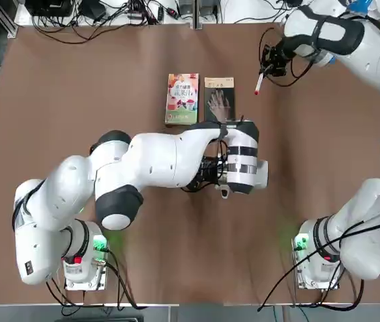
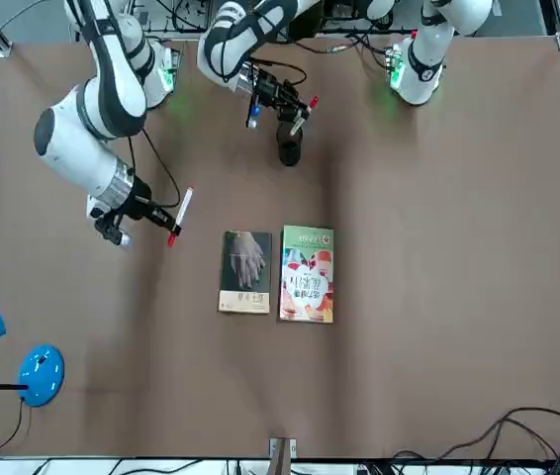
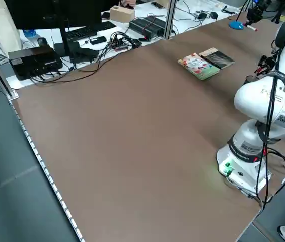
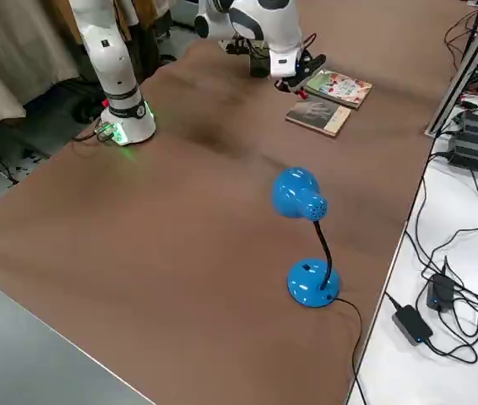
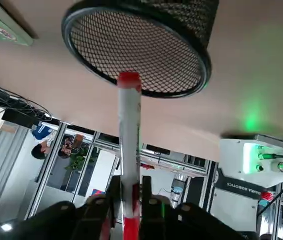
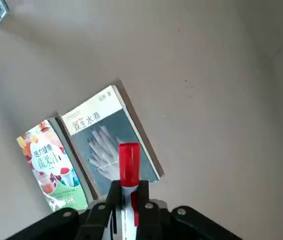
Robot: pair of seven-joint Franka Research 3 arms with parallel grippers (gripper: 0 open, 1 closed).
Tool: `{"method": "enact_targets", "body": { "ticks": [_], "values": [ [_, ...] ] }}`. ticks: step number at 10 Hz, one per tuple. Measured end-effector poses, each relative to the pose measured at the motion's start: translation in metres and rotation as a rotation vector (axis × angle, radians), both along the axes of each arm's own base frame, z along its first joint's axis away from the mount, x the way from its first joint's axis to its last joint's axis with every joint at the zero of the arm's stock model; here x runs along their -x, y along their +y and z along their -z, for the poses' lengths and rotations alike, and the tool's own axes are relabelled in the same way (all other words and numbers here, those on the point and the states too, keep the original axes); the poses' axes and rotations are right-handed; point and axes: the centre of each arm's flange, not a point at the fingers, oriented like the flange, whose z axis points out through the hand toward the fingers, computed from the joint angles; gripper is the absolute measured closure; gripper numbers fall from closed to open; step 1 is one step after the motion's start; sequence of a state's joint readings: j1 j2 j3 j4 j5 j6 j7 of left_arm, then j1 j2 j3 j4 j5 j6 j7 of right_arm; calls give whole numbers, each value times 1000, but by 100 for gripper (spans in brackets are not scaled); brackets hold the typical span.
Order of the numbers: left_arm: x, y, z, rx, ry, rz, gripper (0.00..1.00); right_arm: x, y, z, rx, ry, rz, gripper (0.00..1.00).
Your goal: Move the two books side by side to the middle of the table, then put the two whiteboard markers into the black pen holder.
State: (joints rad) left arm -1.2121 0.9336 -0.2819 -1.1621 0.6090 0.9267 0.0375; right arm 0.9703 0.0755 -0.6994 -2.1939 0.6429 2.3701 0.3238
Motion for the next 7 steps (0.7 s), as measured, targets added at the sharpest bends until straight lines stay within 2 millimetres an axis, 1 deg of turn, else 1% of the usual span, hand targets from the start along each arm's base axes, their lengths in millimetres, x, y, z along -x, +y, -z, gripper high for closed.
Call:
{"method": "enact_targets", "body": {
  "ticks": [1,3,4,5,6,7],
  "values": [
    [-1,-1,0,9,0,1,53,-3,1,-1,5,-6,-1,85],
    [-1,-3,-2,17,-1,1,43,-8,3,-6,18,-22,-12,85],
    [-3,-3,-5,23,-6,-2,40,-9,3,-9,20,-29,-15,85],
    [-11,-3,-20,39,-28,-17,37,-11,4,-12,19,-35,-16,85],
    [-28,-1,-48,74,-70,-62,29,-12,4,-13,19,-38,-16,85],
    [-56,8,-89,134,-117,-137,14,-13,4,-15,19,-41,-15,85]
  ]
}}
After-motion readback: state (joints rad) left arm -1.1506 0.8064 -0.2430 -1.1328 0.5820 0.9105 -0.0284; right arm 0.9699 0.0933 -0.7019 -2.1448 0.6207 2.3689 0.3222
